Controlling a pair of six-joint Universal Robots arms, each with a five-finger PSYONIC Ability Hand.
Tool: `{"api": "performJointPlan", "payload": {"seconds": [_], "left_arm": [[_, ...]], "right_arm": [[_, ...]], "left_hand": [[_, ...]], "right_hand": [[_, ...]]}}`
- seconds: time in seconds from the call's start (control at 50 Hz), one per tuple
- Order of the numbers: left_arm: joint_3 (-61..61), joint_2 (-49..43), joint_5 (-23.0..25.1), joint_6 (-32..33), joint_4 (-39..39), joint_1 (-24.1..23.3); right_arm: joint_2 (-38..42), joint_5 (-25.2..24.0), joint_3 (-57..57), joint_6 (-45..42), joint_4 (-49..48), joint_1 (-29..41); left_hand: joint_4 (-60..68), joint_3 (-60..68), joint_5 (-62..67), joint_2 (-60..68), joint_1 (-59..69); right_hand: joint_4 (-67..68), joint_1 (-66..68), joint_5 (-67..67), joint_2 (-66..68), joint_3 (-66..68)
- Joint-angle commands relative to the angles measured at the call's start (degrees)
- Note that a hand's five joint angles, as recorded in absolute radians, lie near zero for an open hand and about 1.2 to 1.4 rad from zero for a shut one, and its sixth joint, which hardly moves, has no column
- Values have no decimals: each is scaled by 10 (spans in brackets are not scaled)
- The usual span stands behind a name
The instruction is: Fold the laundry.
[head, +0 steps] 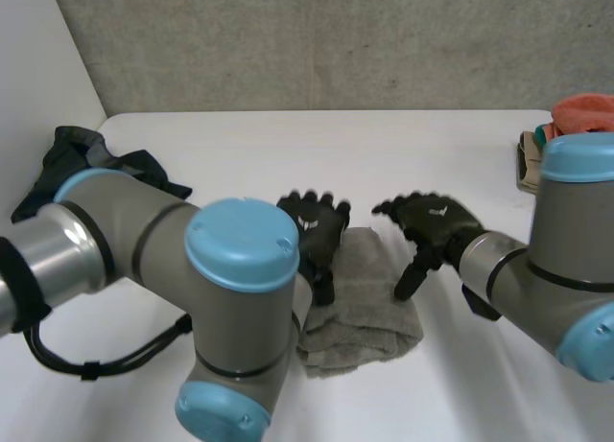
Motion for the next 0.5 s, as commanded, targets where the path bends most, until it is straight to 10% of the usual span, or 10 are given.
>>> {"api": "performJointPlan", "payload": {"seconds": [0.02,0.32,0.5], "left_arm": [[-27,-14,-39,1,-39,-2],[-78,15,-31,17,-38,23],[-8,106,138,18,-36,71]], "right_arm": [[92,-11,-40,-12,51,4],[36,27,31,-162,-49,11],[-85,31,161,-224,-163,67]], "left_hand": [[-12,-16,-24,-16,-8],[-4,-8,-16,-8,1],[-12,-16,-24,-16,-8]], "right_hand": [[-20,-29,-25,-23,-21],[-20,-29,-25,-23,-21],[-20,-29,-25,-23,-21]]}}
